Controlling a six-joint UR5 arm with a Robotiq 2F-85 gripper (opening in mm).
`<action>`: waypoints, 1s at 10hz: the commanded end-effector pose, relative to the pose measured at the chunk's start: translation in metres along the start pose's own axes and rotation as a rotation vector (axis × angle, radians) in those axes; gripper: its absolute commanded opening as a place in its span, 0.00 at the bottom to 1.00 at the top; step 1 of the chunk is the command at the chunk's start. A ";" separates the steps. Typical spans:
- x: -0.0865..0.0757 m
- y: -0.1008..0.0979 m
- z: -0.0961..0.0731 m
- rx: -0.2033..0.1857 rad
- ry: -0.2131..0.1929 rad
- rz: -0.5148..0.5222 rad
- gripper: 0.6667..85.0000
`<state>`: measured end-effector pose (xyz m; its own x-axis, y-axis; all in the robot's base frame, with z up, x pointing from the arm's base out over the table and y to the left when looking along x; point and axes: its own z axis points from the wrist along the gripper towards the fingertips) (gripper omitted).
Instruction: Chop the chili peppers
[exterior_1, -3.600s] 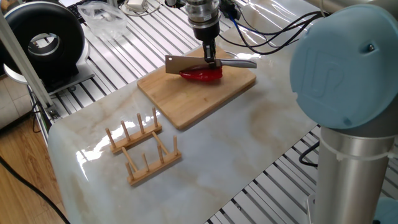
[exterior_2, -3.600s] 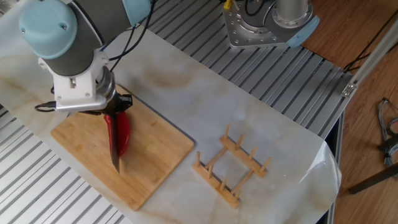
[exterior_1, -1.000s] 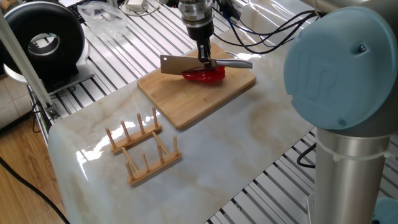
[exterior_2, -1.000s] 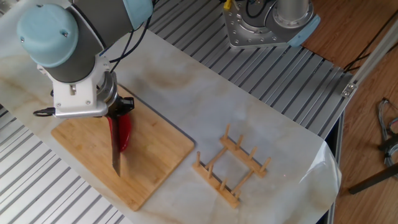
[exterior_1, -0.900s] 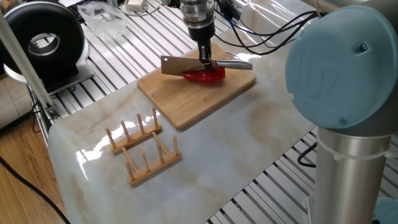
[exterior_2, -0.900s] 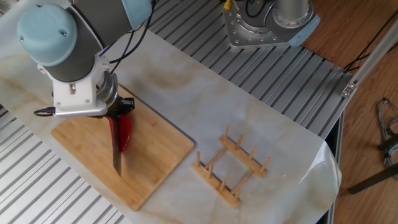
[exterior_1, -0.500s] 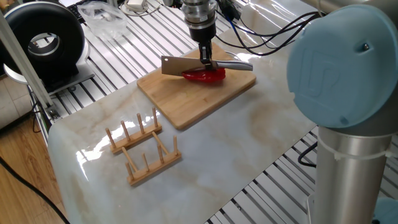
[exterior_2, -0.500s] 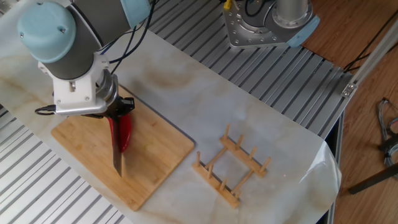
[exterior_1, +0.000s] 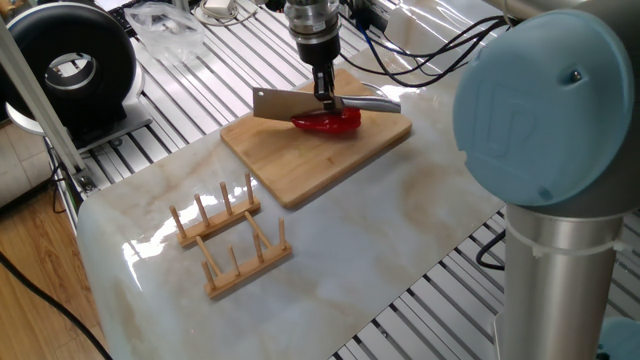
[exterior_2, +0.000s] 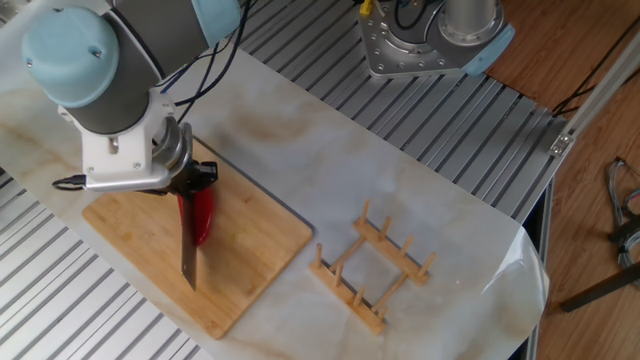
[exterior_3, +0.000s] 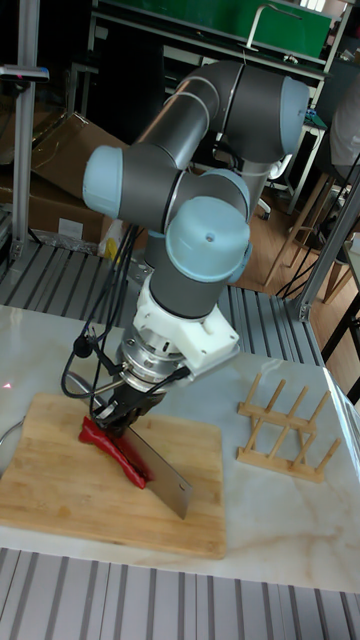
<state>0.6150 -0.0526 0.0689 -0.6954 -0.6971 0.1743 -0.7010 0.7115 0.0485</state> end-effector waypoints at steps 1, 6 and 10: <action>-0.001 0.005 -0.001 -0.042 -0.029 0.011 0.01; -0.008 -0.007 -0.018 0.006 -0.064 0.003 0.01; 0.002 -0.025 -0.034 0.088 -0.025 0.006 0.01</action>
<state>0.6303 -0.0619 0.0941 -0.7019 -0.6972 0.1457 -0.7051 0.7091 -0.0039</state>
